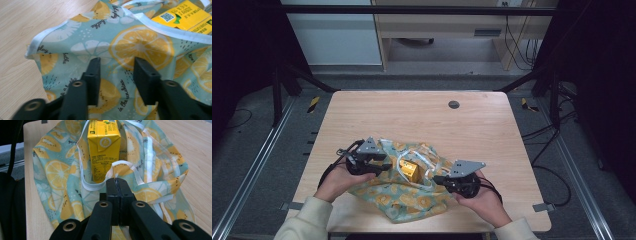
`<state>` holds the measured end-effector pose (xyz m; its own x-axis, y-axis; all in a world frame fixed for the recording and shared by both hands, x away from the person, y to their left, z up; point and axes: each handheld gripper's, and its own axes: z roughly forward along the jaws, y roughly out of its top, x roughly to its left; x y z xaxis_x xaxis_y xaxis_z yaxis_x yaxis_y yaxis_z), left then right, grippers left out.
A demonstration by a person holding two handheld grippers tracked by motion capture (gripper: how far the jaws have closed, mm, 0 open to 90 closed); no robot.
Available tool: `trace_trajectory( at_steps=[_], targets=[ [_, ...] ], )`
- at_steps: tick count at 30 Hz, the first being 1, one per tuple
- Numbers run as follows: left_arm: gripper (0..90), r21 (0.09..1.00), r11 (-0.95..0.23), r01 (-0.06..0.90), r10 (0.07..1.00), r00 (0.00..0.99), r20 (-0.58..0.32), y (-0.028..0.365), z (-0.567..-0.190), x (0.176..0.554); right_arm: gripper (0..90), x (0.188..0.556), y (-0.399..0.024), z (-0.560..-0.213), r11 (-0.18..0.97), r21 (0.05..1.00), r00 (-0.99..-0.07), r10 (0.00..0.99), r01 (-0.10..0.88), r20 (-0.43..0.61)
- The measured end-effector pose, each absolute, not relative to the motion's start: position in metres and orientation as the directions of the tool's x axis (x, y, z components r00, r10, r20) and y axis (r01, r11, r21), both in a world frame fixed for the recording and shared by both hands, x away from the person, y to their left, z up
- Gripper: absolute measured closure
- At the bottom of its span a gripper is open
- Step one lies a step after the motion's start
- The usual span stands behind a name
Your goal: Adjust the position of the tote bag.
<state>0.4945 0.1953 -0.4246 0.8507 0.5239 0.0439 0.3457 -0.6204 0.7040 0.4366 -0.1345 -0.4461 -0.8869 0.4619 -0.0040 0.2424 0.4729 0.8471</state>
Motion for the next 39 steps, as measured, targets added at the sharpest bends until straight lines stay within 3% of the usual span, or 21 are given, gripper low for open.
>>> trace_trajectory(
  at_steps=[4, 7, 13, 18, 24, 31, 39],
  targets=[
    [78.3, 0.684, -0.644, 0.342, 0.518, 0.853, 0.060, 0.192, -0.425, 0.493, 90.0, 0.436, -0.134, -0.445, 0.467, 0.852, -0.885, 0.465, 0.237, -0.008],
    [81.5, 0.681, -0.646, 0.344, 0.529, 0.845, 0.075, 0.191, -0.424, 0.491, 90.0, 0.434, -0.133, -0.441, 0.448, 0.864, -0.887, 0.461, 0.229, -0.005],
    [68.9, 0.730, -0.603, 0.321, 0.594, 0.792, 0.141, 0.193, -0.404, 0.487, 90.0, 0.427, -0.124, -0.437, 0.447, 0.873, -0.911, 0.412, 0.195, -0.008],
    [44.1, 0.761, -0.576, 0.298, 0.622, 0.763, 0.173, 0.177, -0.379, 0.495, 90.0, 0.425, -0.118, -0.438, 0.463, 0.867, -0.918, 0.395, 0.186, -0.014],
    [29.2, 0.699, -0.614, 0.366, 0.595, 0.797, 0.105, 0.145, -0.373, 0.528, 90.0, 0.427, -0.121, -0.439, 0.462, 0.866, -0.915, 0.404, 0.191, -0.014],
    [28.6, 0.587, -0.686, 0.429, 0.572, 0.818, 0.070, 0.118, -0.387, 0.558, 90.0, 0.430, -0.127, -0.438, 0.456, 0.869, -0.911, 0.413, 0.194, -0.013],
    [38.9, 0.525, -0.714, 0.463, 0.576, 0.815, 0.063, 0.107, -0.397, 0.567, 90.0, 0.432, -0.132, -0.437, 0.447, 0.872, -0.907, 0.422, 0.199, -0.009]
  ],
)
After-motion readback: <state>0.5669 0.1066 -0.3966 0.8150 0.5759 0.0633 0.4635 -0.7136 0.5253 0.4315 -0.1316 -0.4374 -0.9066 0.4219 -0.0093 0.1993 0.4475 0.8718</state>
